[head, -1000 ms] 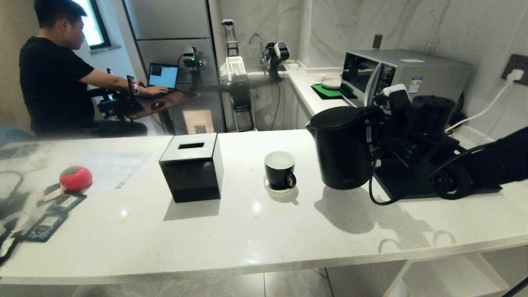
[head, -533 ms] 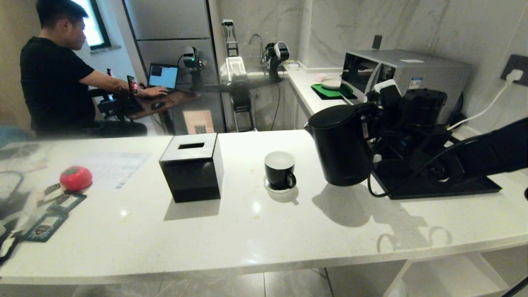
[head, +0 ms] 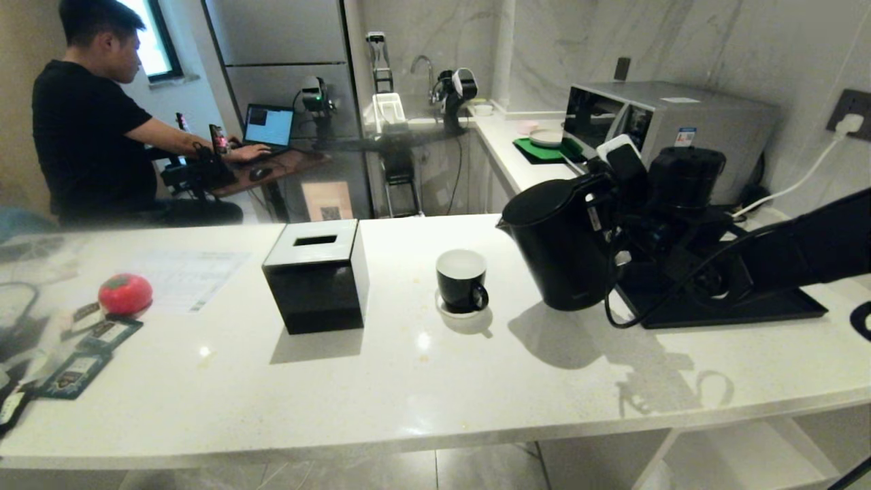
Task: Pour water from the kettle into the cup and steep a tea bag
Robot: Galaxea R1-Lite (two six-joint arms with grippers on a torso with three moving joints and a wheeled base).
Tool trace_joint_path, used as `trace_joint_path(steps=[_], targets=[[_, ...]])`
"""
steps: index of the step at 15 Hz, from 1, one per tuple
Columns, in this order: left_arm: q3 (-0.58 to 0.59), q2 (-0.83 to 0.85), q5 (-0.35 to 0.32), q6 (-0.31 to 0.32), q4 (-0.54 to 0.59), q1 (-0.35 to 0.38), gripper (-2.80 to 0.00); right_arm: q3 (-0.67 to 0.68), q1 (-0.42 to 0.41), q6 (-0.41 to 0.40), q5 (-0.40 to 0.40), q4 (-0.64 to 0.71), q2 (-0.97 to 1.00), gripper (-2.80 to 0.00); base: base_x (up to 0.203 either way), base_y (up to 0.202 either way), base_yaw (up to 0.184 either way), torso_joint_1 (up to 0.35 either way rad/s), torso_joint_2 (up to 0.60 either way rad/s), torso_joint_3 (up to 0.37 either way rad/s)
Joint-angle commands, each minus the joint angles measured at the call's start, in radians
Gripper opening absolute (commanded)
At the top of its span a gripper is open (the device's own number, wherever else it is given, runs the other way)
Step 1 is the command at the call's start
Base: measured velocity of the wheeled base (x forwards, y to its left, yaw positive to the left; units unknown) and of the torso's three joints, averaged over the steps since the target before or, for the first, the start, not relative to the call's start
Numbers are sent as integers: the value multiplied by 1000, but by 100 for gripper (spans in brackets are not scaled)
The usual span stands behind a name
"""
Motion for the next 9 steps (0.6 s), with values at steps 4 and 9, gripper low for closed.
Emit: trace_joint_path(steps=[4, 9], targets=[[0, 0, 0, -2, 0, 0, -280, -53, 30, -52, 0, 0, 35, -280, 0, 0, 0, 0, 0, 0], [0, 0, 0, 0, 0, 0, -280, -66, 39, -94, -1, -1, 45, -280, 0, 0, 0, 0, 0, 0]])
